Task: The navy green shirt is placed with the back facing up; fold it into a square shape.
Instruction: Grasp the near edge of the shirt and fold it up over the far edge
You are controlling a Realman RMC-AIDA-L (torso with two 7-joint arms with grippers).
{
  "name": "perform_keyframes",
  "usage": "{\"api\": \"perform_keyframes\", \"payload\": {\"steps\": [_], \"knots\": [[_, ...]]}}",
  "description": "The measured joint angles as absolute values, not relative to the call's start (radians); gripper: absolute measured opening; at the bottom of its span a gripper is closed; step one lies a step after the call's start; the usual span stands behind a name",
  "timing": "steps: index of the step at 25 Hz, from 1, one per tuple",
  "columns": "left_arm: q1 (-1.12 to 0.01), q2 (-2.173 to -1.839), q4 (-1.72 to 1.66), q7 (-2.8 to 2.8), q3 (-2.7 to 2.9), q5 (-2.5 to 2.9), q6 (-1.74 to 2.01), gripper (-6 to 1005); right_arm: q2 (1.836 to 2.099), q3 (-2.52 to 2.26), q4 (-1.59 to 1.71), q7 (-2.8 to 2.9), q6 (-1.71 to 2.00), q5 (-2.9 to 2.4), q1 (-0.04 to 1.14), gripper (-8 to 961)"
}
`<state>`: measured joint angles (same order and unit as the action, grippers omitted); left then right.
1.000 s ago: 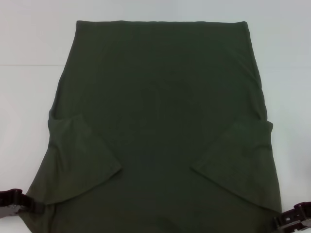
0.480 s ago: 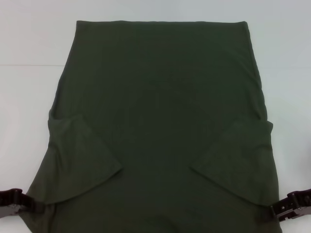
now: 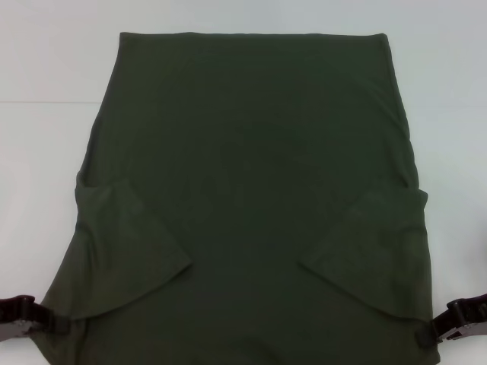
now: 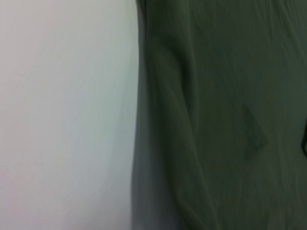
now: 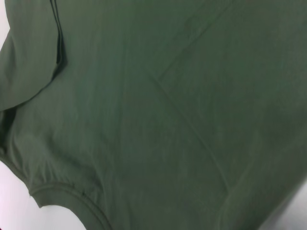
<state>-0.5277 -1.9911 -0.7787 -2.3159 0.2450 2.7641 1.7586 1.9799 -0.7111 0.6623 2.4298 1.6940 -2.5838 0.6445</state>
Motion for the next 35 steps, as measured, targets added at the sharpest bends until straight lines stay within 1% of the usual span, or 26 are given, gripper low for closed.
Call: {"api": "perform_keyframes", "payload": {"steps": [3,8,11,17,20,23,31,35], "knots": [[-0.528,-1.99,-0.777,-2.315,0.244,2.763,1.761,21,1.98,-0.714,0.661,2.43,1.694,-2.584,0.645,154],[-0.532,-1.984,-0.775,-2.302,0.243,2.762,1.802,21,1.98,-0.715,0.666,2.405,1.717,-2.584,0.646,41],[-0.536,-1.982,-0.774,-2.301,0.248,2.762,1.837,21,1.972,-0.715,0.67,2.368,1.76,-2.584,0.646,42],[-0.526,-1.975,-0.773,-2.288,0.249,2.772,1.948,21,1.936,-0.714,0.663,2.269,1.856,-2.585,0.634,41],[-0.515,-1.98,-0.765,-2.276,0.262,2.775,2.001,21,1.925,-0.718,0.659,2.221,1.905,-2.585,0.628,41],[-0.497,-1.99,-0.755,-2.276,0.29,2.778,2.022,21,1.925,-0.745,0.66,2.194,1.939,-2.586,0.619,41],[-0.48,-1.999,-0.741,-2.276,0.325,2.781,2.066,22,1.943,-0.848,0.62,2.141,1.949,-2.586,0.61,42],[-0.472,-2.01,-0.732,-2.276,0.387,2.781,2.071,22,1.942,-0.855,0.609,2.134,1.951,-2.586,0.606,41]]}}
